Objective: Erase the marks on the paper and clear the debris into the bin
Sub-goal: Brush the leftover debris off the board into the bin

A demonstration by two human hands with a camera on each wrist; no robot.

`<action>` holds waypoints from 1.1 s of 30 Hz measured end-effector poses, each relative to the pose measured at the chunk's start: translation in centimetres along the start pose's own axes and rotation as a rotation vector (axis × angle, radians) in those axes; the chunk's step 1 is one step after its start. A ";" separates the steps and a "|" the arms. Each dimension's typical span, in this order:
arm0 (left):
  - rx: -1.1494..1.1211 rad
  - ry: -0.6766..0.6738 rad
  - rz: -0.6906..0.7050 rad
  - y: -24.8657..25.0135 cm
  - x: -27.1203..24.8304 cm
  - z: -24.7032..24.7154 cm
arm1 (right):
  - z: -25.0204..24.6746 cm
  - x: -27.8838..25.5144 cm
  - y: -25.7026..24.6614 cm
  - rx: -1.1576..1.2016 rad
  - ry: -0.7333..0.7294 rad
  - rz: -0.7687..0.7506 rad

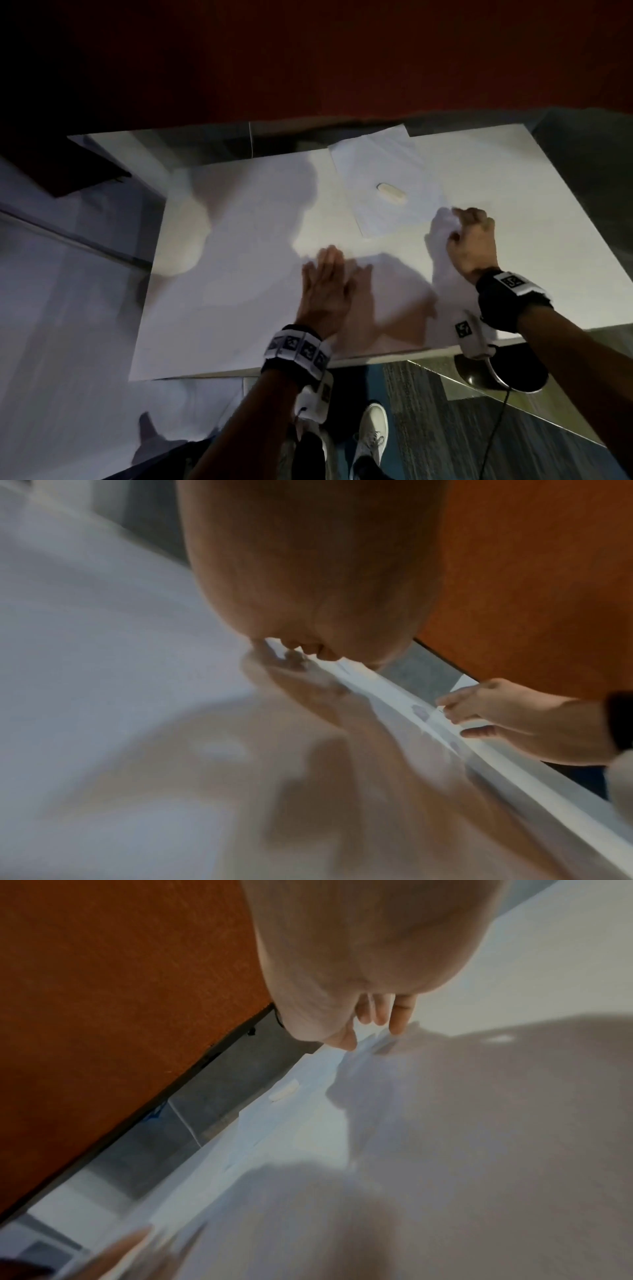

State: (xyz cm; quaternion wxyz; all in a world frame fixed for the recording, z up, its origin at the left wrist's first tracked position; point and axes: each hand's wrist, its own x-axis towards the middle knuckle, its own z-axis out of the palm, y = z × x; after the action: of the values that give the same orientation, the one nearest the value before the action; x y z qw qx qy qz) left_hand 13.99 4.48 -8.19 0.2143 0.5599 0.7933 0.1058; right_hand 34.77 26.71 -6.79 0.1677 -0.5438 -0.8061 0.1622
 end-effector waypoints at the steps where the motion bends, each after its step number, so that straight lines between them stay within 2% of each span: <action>1: -0.011 0.056 -0.012 -1.2 0.4 -0.8 | 0.1 0.6 -0.1 -0.028 -0.025 -0.047; 4: -0.090 0.134 -0.100 -3.7 1.5 -3.5 | 1.3 2.0 -0.9 -0.131 -0.212 -0.214; 6: -0.088 0.146 -0.095 -4.2 2.1 -5.0 | 2.1 2.1 -2.6 -0.209 -0.312 -0.259; 11: -0.064 0.071 -0.001 -4.7 4.5 -6.3 | 3.9 0.8 -9.6 -0.203 -0.387 -0.357; 14: 0.007 -0.011 -0.037 -5.7 5.2 -6.4 | 5.9 -0.2 -13.5 -0.164 -0.417 -0.417; 17: 0.069 -0.015 -0.091 -8.5 4.3 -6.9 | 7.6 -0.5 -14.6 0.038 -0.415 -0.429; 19: 0.049 0.061 -0.116 -10.9 3.2 -7.6 | 7.4 -0.1 -13.3 0.132 -0.337 -0.387; 22: 0.024 0.119 -0.174 -15.1 1.7 -8.7 | 5.2 0.4 -9.3 0.142 -0.230 -0.317; 28: 0.028 0.148 -0.338 -20.6 -1.2 -10.4 | 0.7 -1.0 -1.4 0.081 -0.224 -0.217; 30: 0.025 0.150 -0.390 -20.9 -1.6 -10.7 | 1.0 -1.9 0.0 0.044 -0.228 -0.236; 32: 0.028 0.234 -0.395 -19.3 -1.5 -9.8 | 1.5 -2.8 0.9 0.033 -0.210 -0.240; 33: 0.041 0.294 -0.354 -17.5 -1.5 -9.0 | 1.7 -3.2 1.0 0.045 -0.200 -0.234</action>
State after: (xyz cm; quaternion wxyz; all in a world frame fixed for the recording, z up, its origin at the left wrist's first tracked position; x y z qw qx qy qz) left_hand -4.41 -2.39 -7.03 0.1003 0.3949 0.9038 0.1306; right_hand 35.95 23.99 -9.01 0.1167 -0.4235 -0.8728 0.2128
